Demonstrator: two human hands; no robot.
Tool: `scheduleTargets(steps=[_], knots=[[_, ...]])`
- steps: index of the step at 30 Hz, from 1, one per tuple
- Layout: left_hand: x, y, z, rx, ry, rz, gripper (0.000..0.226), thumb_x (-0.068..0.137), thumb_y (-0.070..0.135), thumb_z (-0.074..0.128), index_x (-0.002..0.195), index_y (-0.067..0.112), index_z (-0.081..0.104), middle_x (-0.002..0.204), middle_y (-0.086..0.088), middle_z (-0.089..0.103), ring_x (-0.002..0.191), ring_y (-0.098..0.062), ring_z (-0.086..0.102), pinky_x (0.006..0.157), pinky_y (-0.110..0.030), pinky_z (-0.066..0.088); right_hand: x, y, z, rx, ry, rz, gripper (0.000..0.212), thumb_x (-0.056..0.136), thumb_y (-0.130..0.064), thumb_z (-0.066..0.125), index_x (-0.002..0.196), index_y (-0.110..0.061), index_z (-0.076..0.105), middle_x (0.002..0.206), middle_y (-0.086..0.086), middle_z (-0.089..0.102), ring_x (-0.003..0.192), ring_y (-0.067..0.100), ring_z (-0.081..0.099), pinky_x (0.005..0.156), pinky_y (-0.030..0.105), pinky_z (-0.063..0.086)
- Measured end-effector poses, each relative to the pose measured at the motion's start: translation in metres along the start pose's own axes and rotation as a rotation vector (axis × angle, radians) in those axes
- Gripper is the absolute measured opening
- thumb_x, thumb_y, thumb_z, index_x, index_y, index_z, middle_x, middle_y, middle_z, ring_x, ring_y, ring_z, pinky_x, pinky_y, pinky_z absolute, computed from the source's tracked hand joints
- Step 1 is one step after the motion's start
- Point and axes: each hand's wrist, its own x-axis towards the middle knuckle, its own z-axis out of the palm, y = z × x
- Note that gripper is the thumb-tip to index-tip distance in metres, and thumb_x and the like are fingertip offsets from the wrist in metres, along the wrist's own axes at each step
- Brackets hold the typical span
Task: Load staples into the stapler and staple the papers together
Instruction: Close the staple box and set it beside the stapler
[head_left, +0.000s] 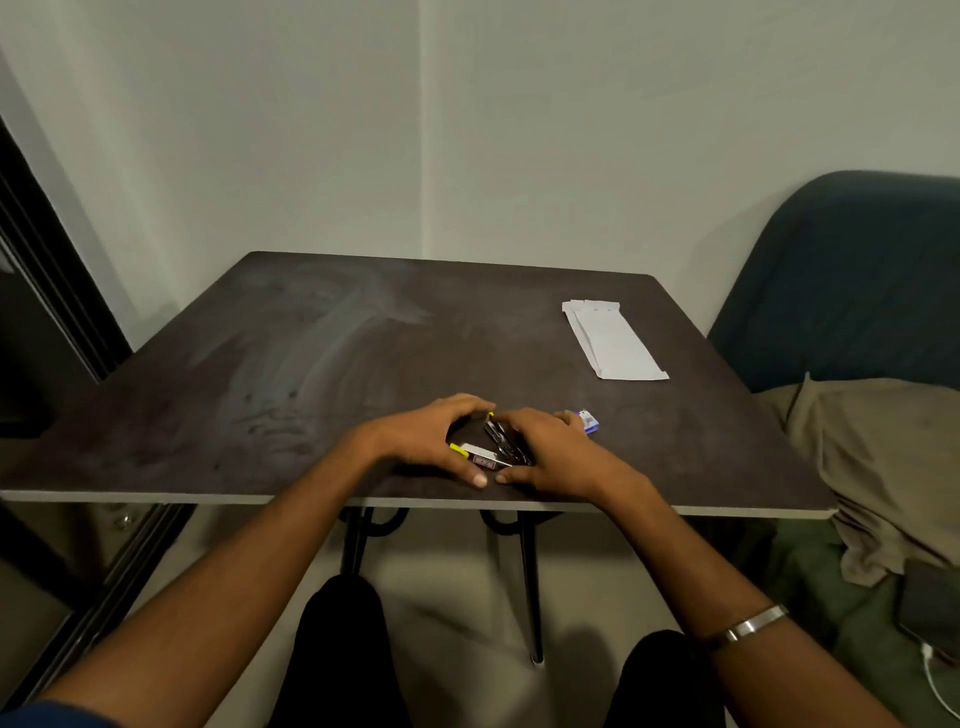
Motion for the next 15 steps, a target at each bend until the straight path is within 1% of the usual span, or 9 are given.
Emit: scheduleTargets(steps=[3, 5, 8, 11, 13, 15], knots=[[0.003, -0.001, -0.001, 0.066, 0.061, 0.04, 0.096, 0.064, 0.037, 0.086, 0.144, 0.019, 0.036, 0.143, 0.005, 0.041, 0.131, -0.011, 0.039, 0.114, -0.029, 0.031, 0.002, 0.0, 0.001, 0.011, 0.074, -0.001, 0.063, 0.079, -0.036, 0.071, 0.135, -0.03, 0.042, 0.123, -0.006, 0.061, 0.115, 0.016, 0.055, 0.096, 0.035, 0.025], [0.005, 0.0, -0.003, 0.029, 0.08, 0.054, 0.087, 0.066, 0.028, 0.086, 0.141, 0.017, 0.041, 0.138, 0.002, 0.046, 0.128, -0.011, 0.044, 0.113, -0.027, 0.034, 0.003, 0.002, 0.001, 0.02, 0.093, 0.002, 0.06, 0.08, -0.035, 0.069, 0.134, -0.03, 0.043, 0.117, -0.006, 0.064, 0.109, 0.015, 0.057, 0.093, 0.033, 0.025], [0.008, -0.001, -0.007, -0.046, 0.094, 0.047, 0.077, 0.068, 0.019, 0.085, 0.136, 0.015, 0.048, 0.133, 0.001, 0.053, 0.123, -0.012, 0.051, 0.106, -0.024, 0.039, 0.009, 0.005, 0.0, 0.021, 0.116, 0.007, 0.055, 0.081, -0.036, 0.069, 0.13, -0.03, 0.045, 0.107, -0.008, 0.065, 0.102, 0.015, 0.059, 0.091, 0.033, 0.025], [0.011, -0.004, -0.009, -0.073, 0.147, 0.043, 0.073, 0.068, 0.018, 0.084, 0.133, 0.015, 0.051, 0.13, 0.002, 0.055, 0.117, -0.01, 0.054, 0.099, -0.019, 0.04, 0.019, 0.007, -0.002, 0.017, 0.124, 0.023, 0.052, 0.082, -0.035, 0.069, 0.128, -0.031, 0.045, 0.098, -0.01, 0.063, 0.096, 0.013, 0.06, 0.091, 0.034, 0.027], [0.011, -0.006, -0.011, -0.09, 0.183, 0.044, 0.072, 0.068, 0.019, 0.085, 0.132, 0.015, 0.052, 0.127, 0.003, 0.056, 0.114, -0.009, 0.054, 0.098, -0.019, 0.042, 0.025, 0.007, -0.003, 0.025, 0.132, 0.037, 0.054, 0.082, -0.035, 0.069, 0.13, -0.031, 0.045, 0.1, -0.01, 0.062, 0.098, 0.014, 0.059, 0.09, 0.032, 0.023], [0.009, -0.01, -0.013, -0.089, 0.217, 0.046, 0.07, 0.068, 0.021, 0.085, 0.13, 0.016, 0.054, 0.124, 0.005, 0.056, 0.111, -0.008, 0.055, 0.095, -0.018, 0.044, 0.031, 0.007, -0.003, 0.04, 0.148, 0.04, 0.056, 0.082, -0.034, 0.069, 0.132, -0.03, 0.045, 0.105, -0.009, 0.062, 0.102, 0.014, 0.059, 0.091, 0.032, 0.022]])
